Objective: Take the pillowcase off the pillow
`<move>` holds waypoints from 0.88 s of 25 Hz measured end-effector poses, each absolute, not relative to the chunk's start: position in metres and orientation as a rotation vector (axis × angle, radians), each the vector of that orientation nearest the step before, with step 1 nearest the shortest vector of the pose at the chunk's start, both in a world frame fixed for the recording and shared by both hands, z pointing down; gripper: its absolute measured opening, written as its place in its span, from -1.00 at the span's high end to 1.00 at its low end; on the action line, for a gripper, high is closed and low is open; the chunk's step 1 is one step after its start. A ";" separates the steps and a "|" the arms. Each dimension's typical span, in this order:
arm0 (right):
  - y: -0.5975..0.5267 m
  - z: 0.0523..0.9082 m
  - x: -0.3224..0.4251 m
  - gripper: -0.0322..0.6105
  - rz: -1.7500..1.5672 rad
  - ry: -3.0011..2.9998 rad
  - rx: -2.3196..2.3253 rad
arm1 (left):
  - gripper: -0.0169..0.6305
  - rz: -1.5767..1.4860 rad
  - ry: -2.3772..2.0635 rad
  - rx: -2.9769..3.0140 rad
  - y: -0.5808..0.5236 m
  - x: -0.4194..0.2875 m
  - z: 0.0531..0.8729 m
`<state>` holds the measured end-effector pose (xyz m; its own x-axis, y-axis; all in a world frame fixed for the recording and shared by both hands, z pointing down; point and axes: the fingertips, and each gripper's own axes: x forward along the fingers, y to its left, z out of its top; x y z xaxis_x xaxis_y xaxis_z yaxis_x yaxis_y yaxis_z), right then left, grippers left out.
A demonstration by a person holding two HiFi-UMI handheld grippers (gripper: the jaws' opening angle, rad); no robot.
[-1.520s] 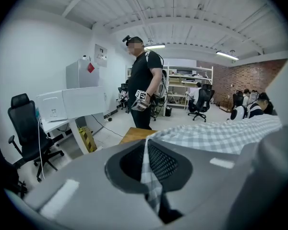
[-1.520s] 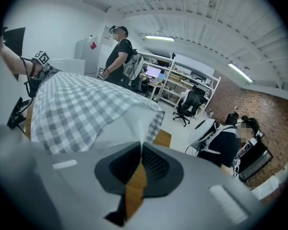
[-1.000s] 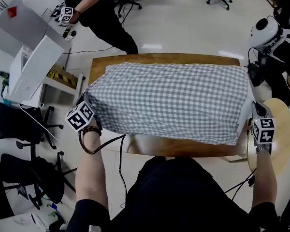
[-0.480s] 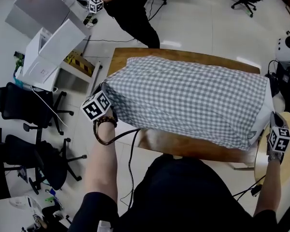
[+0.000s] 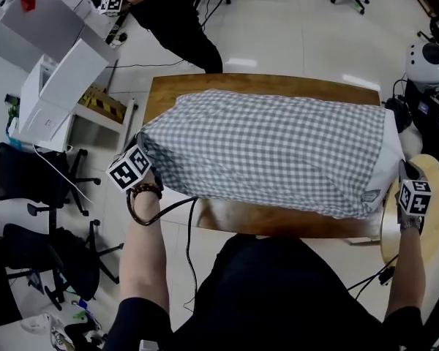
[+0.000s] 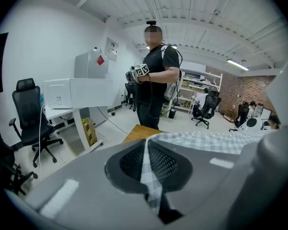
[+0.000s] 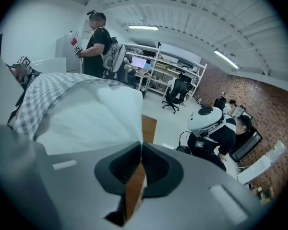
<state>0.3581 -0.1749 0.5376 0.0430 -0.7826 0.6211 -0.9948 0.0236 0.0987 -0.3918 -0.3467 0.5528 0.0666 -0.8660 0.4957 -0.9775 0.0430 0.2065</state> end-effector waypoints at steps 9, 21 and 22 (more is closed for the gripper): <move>-0.184 0.556 0.345 0.82 0.489 -1.855 1.645 | 0.70 0.426 -1.724 2.001 -0.360 -0.336 0.546; -0.222 0.617 0.230 0.20 0.317 -2.038 1.300 | 0.10 0.343 -1.423 2.156 -0.380 -0.327 0.574; -0.216 0.622 0.230 0.15 0.311 -2.019 1.264 | 0.04 0.318 -1.361 2.159 -0.380 -0.314 0.574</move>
<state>0.2296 -0.2155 0.6216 -0.2573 -0.6816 0.6849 -0.8561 0.4896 0.1656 -0.3144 -0.3801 0.5737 0.4558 -0.7518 0.4766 -0.8850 -0.3258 0.3325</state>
